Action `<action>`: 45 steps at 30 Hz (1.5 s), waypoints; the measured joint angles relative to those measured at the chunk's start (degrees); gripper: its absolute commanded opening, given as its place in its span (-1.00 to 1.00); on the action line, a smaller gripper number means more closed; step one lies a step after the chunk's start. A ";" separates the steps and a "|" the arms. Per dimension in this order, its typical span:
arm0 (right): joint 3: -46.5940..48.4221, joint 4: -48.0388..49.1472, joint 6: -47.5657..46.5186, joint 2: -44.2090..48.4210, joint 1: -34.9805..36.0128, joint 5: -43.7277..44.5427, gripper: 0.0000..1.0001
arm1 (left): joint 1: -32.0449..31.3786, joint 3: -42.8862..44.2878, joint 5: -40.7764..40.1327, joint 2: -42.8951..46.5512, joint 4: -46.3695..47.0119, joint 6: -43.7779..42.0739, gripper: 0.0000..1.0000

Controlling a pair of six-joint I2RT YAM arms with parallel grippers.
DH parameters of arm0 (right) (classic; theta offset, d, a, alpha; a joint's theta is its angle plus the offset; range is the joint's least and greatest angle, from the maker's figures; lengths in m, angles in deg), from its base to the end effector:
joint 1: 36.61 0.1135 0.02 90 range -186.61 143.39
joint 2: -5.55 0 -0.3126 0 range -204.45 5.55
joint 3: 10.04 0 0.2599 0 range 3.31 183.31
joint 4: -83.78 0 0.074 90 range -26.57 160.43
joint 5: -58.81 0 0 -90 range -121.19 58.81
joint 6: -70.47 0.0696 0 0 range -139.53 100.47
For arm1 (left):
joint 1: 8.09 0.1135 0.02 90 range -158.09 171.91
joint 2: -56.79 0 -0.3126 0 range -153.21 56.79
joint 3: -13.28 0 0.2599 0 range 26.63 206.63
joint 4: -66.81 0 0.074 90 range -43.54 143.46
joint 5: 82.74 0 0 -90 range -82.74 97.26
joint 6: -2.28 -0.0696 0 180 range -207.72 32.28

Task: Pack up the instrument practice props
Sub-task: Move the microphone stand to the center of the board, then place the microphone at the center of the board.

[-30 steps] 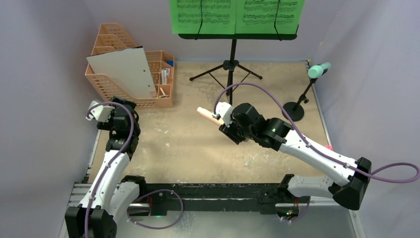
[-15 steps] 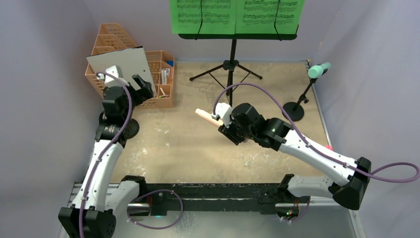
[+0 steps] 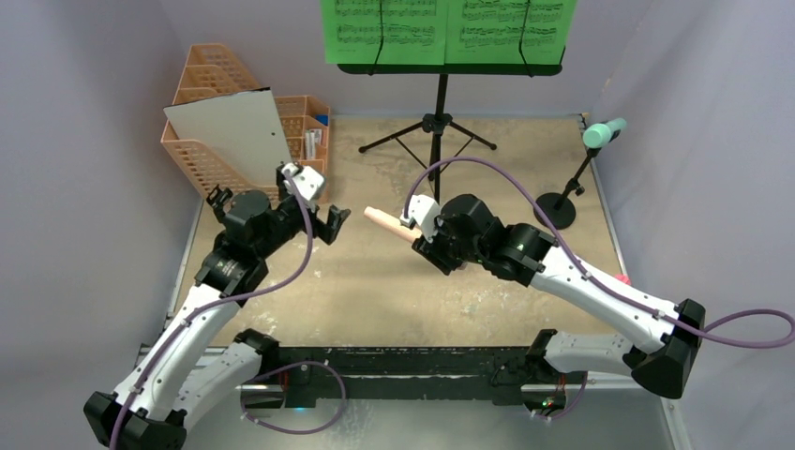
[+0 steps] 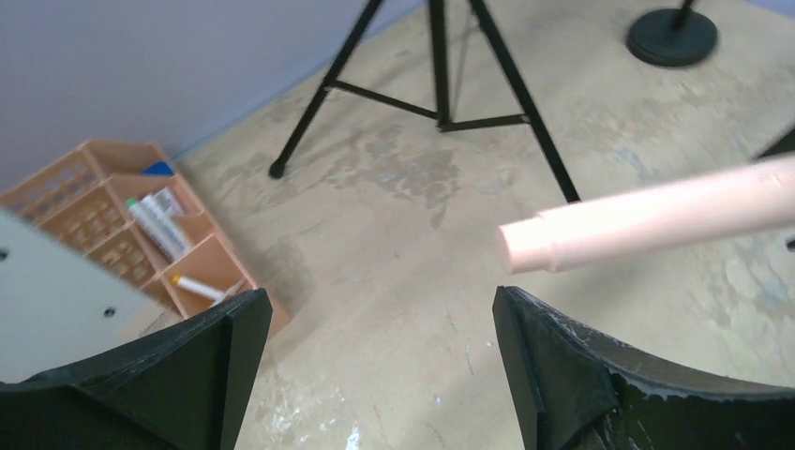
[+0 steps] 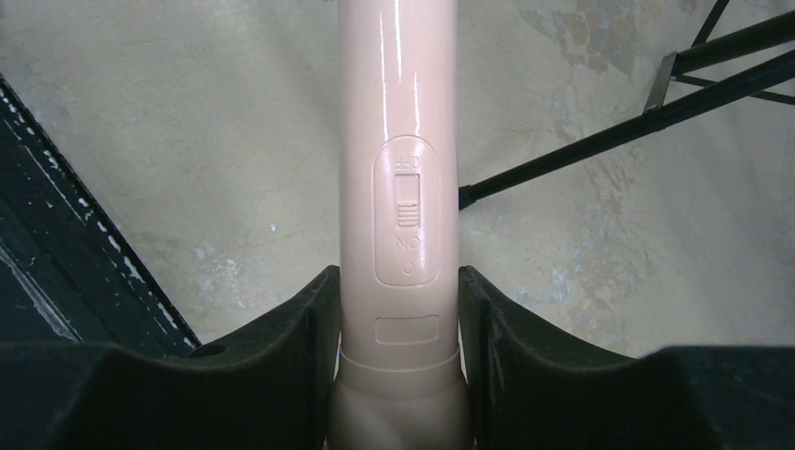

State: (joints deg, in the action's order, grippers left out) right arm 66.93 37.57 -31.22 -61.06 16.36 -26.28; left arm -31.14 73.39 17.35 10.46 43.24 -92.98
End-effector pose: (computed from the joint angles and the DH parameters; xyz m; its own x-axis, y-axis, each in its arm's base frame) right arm 0.1660 0.2102 0.3632 -0.1927 -0.5906 -0.7836 -0.8094 0.5471 -0.2133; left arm 0.1765 -0.0884 0.3773 -0.1059 0.1431 -0.9840 0.5564 0.8287 0.0607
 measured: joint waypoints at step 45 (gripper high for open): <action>0.00 0.17 -1.88 0.15 1.36 -9.25 -1.00 | -31.63 4.48 -1.42 -11.80 -11.47 -53.07 0.36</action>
State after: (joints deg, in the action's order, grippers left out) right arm 66.93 37.74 -33.10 -60.91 17.71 -35.53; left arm -62.77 77.87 15.92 -1.34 31.76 -146.05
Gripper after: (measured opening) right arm 0.492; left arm 0.717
